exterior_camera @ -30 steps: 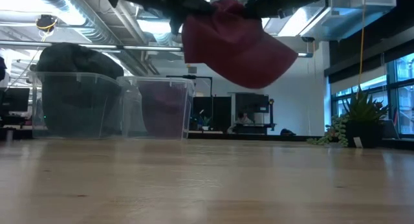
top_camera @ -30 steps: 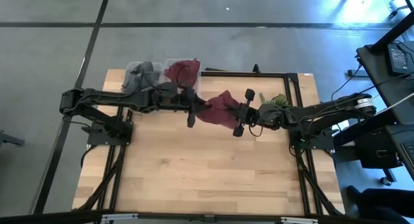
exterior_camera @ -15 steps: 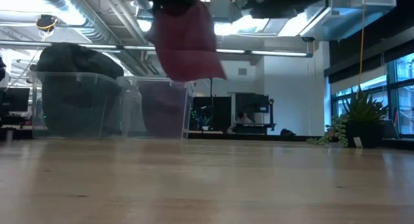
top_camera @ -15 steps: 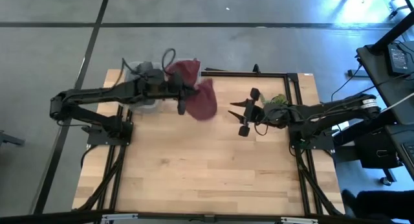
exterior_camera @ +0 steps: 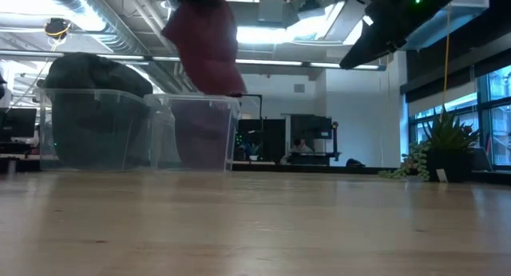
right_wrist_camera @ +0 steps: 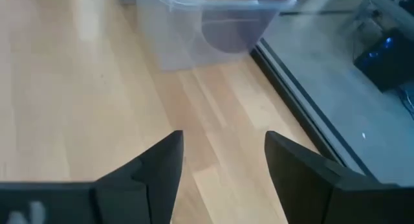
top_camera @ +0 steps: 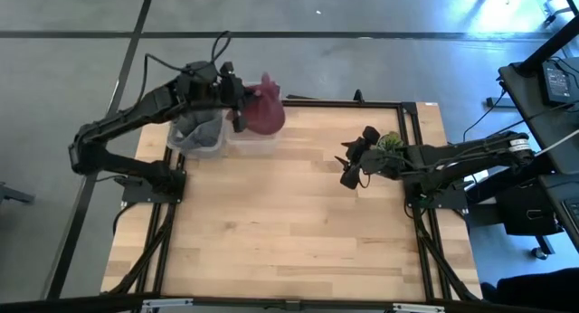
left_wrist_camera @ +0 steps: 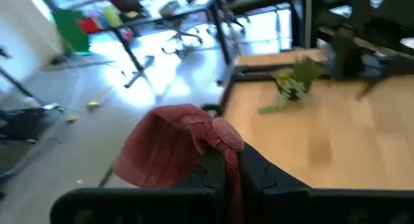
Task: Pick & Place hat
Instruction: Put the red cap into the right transparent bin
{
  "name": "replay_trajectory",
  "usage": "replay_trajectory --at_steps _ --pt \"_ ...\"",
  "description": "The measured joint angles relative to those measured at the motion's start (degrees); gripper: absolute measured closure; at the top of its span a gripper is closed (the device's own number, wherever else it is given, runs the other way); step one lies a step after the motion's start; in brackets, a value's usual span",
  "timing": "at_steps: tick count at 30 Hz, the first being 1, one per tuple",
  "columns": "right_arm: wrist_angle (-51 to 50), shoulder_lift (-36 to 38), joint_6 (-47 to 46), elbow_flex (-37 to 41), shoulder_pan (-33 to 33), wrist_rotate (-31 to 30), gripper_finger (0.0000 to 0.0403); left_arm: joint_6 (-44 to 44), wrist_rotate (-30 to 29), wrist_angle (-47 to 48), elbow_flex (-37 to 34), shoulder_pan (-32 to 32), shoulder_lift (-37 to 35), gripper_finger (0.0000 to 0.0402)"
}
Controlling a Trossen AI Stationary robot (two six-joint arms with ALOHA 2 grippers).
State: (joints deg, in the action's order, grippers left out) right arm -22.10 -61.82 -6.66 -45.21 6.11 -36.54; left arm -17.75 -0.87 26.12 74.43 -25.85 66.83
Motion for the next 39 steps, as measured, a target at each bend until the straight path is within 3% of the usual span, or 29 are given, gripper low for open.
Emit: replay_trajectory --at_steps 5,19,29,39 --pt "-0.1 0.0 -1.0 0.0 0.0 0.1 0.0187 -5.6 5.4 5.5 0.0 -4.0 0.9 0.0396" --pt "-0.1 0.0 -3.6 0.0 0.0 0.1 0.0186 -17.2 5.6 9.1 0.3 -9.6 5.8 0.0395" --pt "0.0 0.0 -3.6 0.0 -1.2 0.1 0.0186 -20.4 6.0 15.8 7.5 -11.9 4.9 0.0395" --pt "1.6 0.0 -3.6 0.0 -4.6 0.1 0.0186 -18.7 6.4 19.1 7.6 -11.9 6.9 0.0395"
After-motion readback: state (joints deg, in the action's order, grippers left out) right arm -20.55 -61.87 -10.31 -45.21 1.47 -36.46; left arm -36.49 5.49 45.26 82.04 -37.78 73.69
